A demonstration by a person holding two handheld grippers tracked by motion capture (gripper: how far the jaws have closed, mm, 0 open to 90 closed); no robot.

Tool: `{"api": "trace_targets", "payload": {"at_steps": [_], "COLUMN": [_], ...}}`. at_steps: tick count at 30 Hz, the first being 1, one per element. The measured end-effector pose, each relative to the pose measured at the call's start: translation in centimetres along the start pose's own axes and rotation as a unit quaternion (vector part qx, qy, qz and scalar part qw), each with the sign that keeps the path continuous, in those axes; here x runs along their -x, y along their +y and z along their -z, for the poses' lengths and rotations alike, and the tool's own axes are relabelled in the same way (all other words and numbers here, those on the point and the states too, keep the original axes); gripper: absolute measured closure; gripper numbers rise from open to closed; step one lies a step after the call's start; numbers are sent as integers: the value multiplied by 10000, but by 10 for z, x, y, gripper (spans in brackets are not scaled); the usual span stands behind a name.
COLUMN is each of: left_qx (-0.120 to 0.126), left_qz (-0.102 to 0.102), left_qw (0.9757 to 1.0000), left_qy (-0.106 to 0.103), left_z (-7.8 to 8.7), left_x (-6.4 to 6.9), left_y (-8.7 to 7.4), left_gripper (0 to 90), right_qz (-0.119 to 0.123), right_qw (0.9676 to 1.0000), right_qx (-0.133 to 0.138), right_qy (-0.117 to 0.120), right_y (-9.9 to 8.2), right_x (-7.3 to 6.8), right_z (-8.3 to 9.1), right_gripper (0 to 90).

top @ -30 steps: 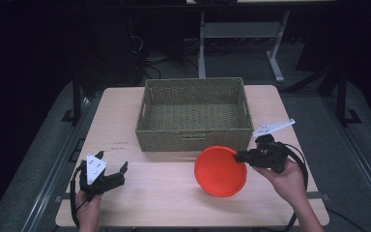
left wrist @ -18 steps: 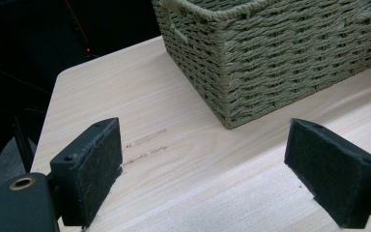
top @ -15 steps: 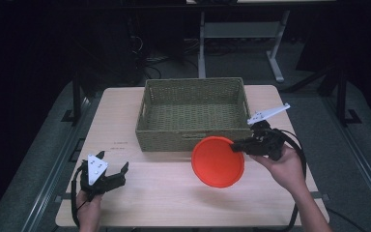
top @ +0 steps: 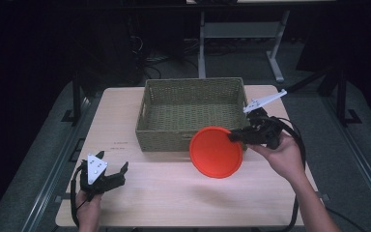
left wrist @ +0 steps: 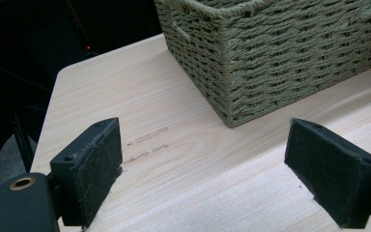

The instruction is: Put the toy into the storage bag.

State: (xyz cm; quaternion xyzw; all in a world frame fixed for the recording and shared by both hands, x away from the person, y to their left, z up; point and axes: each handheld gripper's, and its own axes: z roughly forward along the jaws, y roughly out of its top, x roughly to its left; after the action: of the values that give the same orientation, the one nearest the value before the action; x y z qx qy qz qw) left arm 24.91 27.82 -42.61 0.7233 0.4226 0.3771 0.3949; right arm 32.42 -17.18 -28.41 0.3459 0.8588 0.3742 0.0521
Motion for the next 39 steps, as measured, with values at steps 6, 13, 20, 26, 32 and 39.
{"api": "trace_targets", "payload": {"at_steps": [6,13,20,26,32,39], "left_qx": [10,-17,-9,-28,-13,-57], "left_qz": [-9,29,62,55,59,72], "left_qw": [10000,10000,10000,10000,10000,10000], "left_qy": [-9,0,27,21,19,23], "left_z": [0,0,0,-1,-1,-1], "left_x": [0,-1,-2,-2,-1,-2], "left_y": [0,-1,0,-1,-1,0], "left_gripper": [128,128,128,128,128,128], "right_qz": [-8,44,30,58,163,157], "right_qw": [10000,10000,9998,9997,9994,9992], "right_qx": [25,85,175,179,133,147], "right_qy": [20,-25,-95,-171,-292,-340], "right_y": [12,27,44,59,71,81], "right_x": [2,3,8,11,11,14], "right_z": [0,3,7,7,5,2], "right_gripper": [823,822,822,822,822,822]}}
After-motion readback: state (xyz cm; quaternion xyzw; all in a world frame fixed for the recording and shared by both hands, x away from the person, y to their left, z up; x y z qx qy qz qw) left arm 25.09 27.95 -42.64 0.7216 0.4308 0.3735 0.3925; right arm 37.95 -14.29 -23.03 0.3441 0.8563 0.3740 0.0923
